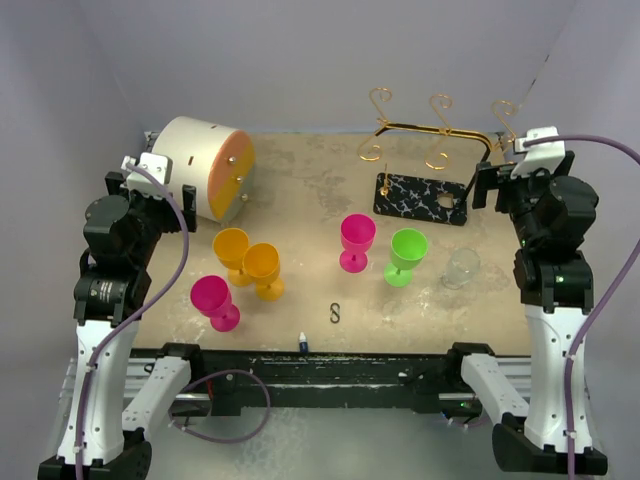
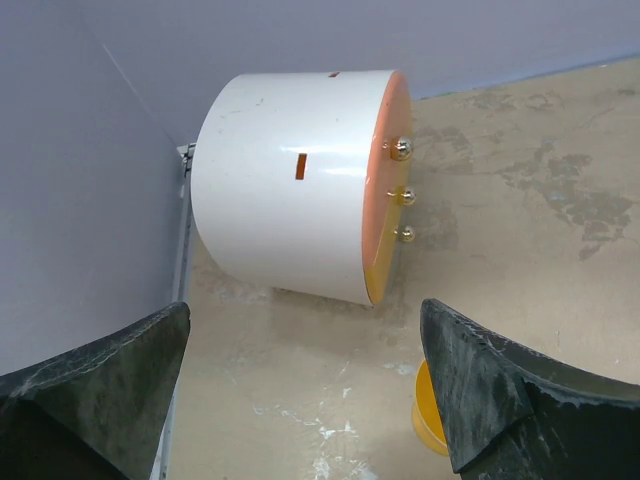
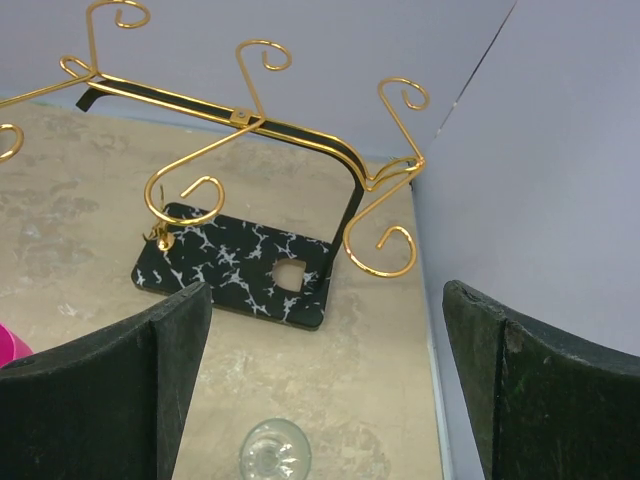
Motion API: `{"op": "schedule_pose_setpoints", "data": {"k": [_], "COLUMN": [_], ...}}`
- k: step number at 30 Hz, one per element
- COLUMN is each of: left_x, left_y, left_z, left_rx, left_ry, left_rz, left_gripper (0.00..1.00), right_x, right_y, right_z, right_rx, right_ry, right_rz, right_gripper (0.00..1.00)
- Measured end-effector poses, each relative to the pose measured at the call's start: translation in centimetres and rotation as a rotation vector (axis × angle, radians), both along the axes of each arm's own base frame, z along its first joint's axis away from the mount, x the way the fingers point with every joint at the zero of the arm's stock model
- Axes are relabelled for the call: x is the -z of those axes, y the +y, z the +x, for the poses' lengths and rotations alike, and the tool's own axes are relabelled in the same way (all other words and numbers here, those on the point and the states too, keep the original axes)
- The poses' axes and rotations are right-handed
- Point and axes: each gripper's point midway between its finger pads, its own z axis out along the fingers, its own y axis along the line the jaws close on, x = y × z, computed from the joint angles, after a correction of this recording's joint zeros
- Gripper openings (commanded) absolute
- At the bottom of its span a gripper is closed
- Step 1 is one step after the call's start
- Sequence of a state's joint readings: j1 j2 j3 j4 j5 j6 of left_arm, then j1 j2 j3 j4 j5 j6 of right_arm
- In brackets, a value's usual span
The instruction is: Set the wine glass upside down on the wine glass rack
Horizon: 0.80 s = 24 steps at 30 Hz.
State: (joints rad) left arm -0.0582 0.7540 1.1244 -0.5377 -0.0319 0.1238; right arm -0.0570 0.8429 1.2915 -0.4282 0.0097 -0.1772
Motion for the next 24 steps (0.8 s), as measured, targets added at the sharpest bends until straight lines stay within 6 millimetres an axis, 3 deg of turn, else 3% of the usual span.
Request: {"op": "schedule_pose_setpoints", "data": {"k": [20, 24], "left_x": [-0.6, -0.5], "left_y": [-0.4, -1.1], "left_z": [0.4, 0.6], "left_rx": [0.037, 0.082], "left_ry": [-0.027, -0.027], "left_rz": [0.027, 0.038], "left_gripper": [0.99, 0.99], "right_x": [0.6, 1.1], "right_y": [0.1, 1.0], "right_z": [0.7, 2.0], "right_rx": [-0.018, -0.066], "right_ry": [0.024, 0.046], "right_rz": [-0.032, -0.026], "right_gripper": [1.0, 1.0]}}
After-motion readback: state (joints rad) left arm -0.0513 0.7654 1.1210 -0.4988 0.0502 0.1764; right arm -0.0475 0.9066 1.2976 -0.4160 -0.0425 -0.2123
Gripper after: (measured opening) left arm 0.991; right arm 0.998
